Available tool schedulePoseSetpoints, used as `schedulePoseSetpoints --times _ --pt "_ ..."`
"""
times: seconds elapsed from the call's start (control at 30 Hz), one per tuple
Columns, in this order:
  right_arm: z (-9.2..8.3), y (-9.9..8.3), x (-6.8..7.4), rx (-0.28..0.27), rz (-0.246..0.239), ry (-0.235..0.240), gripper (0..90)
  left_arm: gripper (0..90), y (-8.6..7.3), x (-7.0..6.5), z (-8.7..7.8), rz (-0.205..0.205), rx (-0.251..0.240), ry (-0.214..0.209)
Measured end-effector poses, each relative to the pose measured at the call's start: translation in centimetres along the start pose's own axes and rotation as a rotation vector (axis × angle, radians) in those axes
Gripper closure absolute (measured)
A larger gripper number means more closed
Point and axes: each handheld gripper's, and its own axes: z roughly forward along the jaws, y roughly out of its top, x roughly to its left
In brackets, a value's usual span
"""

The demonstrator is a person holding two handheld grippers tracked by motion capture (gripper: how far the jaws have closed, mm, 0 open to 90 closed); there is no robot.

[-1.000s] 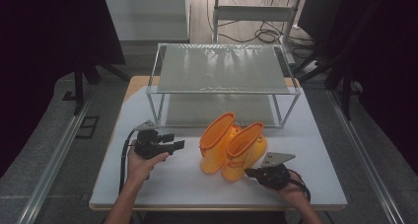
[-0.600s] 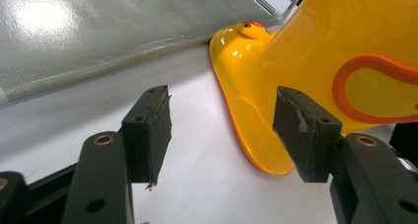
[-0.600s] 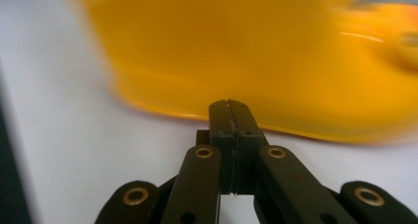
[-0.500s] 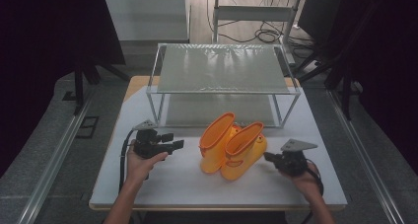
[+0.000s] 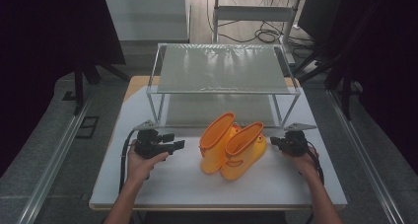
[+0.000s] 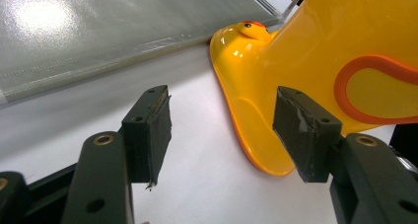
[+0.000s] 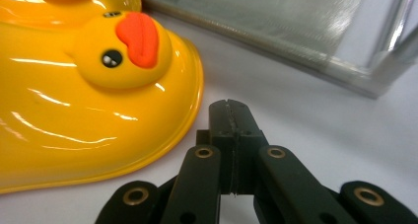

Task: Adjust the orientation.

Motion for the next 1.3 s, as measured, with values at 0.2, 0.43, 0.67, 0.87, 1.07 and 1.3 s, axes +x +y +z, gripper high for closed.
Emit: schedulePoseSetpoints --times 0.2,0.43,0.67,0.87,1.07,1.3 --pt "0.6 -0.1 0.8 0.009 -0.014 0.016 90.0 39.4 0.0 0.0 -0.1 -0.003 -0.005 0.0" --pt "0.2 -0.1 1.3 0.009 -0.038 0.033 90.0 39.4 0.1 -0.2 -0.1 0.001 -0.005 -0.005" --pt "0.1 -0.1 1.3 0.013 -0.051 0.046 90.0 39.4 0.1 -0.2 0.2 0.003 0.003 -0.004" --pt "1.3 0.5 0.7 0.017 -0.015 -0.014 90.0 39.4 0.1 -0.2 0.1 0.005 0.001 -0.004" --pt "1.6 1.1 0.9 0.028 -0.02 -0.017 90.0 39.6 0.1 0.0 0.0 0.001 -0.003 -0.004" --pt "1.4 1.0 1.2 0.032 -0.046 -0.006 90.0 40.0 0.1 -0.1 -0.1 0.002 -0.004 -0.006"
